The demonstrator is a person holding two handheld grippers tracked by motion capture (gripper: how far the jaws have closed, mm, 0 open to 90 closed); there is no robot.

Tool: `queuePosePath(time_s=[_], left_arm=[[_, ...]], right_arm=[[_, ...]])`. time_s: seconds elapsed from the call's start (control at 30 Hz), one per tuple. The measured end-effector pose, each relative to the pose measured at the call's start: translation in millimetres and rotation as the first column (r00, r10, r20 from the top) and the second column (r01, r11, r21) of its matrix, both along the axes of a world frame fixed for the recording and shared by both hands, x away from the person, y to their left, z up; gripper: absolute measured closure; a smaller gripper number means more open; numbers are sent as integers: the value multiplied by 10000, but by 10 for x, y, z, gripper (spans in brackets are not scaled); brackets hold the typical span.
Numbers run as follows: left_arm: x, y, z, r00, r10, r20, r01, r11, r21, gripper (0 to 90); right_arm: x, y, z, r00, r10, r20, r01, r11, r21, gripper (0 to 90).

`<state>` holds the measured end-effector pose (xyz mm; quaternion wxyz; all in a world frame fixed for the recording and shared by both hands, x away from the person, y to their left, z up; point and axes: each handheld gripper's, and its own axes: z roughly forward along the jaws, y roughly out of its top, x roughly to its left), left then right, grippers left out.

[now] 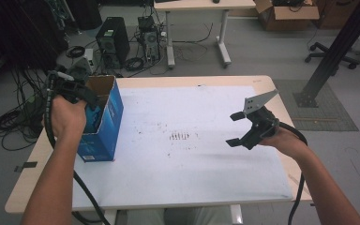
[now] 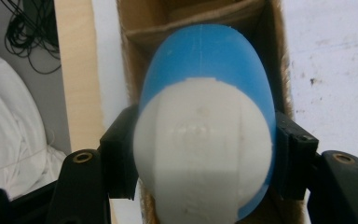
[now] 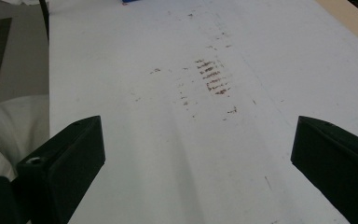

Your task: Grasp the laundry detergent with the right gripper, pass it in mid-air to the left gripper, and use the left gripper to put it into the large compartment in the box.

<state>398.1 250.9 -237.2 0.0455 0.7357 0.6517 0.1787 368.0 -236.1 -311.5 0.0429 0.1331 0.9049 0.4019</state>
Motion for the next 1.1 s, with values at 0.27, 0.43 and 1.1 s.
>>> queuePosePath(time_s=[0.27, 0.43, 1.1], left_arm=[[11, 20, -263, 9991, -80, -411, 75, 9999, -138, 382], [18, 39, -348, 9984, -121, -544, 109, 9997, -210, 381], [5, 111, -425, 9983, -107, -578, 71, 9981, -607, 376]], right_arm=[[7, 1, -30, 9999, -75, -137, 75, 10000, -25, 26], [0, -3, -32, 9998, -75, -193, 74, 10000, -52, 29], [-9, -17, -41, 9998, -149, -126, 150, 9998, 92, 41]])
